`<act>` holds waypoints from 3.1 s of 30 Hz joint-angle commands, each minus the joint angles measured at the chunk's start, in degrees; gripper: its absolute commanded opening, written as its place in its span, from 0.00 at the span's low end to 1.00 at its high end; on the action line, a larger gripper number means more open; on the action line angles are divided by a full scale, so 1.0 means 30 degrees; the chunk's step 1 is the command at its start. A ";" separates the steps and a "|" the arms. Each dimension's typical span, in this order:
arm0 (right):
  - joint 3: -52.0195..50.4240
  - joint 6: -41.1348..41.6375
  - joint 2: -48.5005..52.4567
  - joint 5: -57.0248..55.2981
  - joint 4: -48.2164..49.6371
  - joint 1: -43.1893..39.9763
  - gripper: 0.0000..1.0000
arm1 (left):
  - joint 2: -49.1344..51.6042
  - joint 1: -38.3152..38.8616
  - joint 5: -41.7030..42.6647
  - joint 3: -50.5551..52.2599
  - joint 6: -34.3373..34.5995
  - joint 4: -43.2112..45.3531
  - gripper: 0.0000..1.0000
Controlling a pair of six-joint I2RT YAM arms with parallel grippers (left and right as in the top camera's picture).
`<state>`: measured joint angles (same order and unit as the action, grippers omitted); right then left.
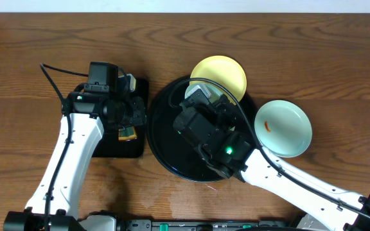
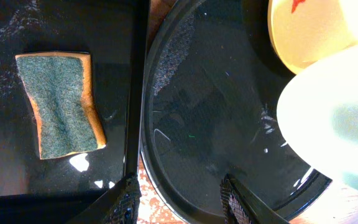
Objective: Clean dirty plates on tray and stack at the side
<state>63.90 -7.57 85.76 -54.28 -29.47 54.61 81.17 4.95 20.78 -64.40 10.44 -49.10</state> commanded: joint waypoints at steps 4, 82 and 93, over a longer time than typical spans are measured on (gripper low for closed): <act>0.0350 -0.0087 -0.0517 -0.0685 0.0066 0.0204 0.01 | -0.0102 -0.0095 -0.0175 -0.0233 -0.0189 -0.0029 0.45; 0.1042 0.9209 -0.2528 2.1128 -0.4073 -2.5121 0.01 | -0.0102 -0.0095 -0.0168 -0.0233 -0.0182 0.0160 0.45; 0.1042 1.3296 0.4524 2.0247 -0.3249 -3.2793 0.01 | -0.0102 -0.0095 -0.0160 -0.0233 -0.0182 0.0102 0.45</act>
<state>66.59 28.91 95.35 6.00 -39.44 -40.40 81.17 4.95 20.62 -64.40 10.44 -48.66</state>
